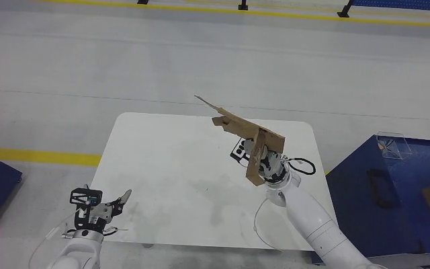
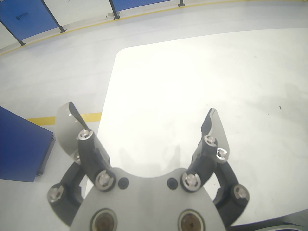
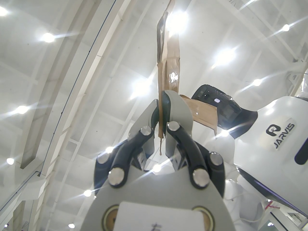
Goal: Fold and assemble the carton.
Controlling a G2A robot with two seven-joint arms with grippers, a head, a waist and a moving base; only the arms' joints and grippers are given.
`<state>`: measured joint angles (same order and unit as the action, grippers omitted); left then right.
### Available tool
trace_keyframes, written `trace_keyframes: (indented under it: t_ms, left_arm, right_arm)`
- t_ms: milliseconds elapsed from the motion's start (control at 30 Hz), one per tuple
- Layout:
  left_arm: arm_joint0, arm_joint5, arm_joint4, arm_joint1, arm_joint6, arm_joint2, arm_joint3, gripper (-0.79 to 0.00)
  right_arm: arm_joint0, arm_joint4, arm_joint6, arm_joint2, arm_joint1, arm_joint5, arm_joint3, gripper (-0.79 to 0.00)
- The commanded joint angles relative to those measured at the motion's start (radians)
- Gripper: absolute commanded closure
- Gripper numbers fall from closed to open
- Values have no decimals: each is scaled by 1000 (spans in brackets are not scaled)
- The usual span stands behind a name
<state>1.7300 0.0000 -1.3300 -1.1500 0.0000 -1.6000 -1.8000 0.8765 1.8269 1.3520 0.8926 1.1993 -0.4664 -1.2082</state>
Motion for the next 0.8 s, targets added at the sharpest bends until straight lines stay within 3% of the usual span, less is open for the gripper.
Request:
trace_keyframes:
  t_ms: [0, 200, 400, 633, 700, 767]
  left_arm:
    - [0, 0, 0, 0, 0, 0, 0, -785]
    - [0, 0, 0, 0, 0, 0, 0, -785]
    - [0, 0, 0, 0, 0, 0, 0, -785]
    - [0, 0, 0, 0, 0, 0, 0, -785]
    - [0, 0, 0, 0, 0, 0, 0, -785]
    - [0, 0, 0, 0, 0, 0, 0, -785]
  right_arm:
    - [13, 46, -27, 19, 0, -29, -20, 0]
    - [75, 396, -259, 62, -1, -261, -100, 0]
    - [121, 745, -547, 25, 5, -542, -48, 0]
    - [121, 1147, -882, -46, 1, -546, -78, 0]
    - [114, 1139, -916, -5, -7, -546, -81, 0]
    - [107, 1024, -897, 66, -14, -540, -76, 0]
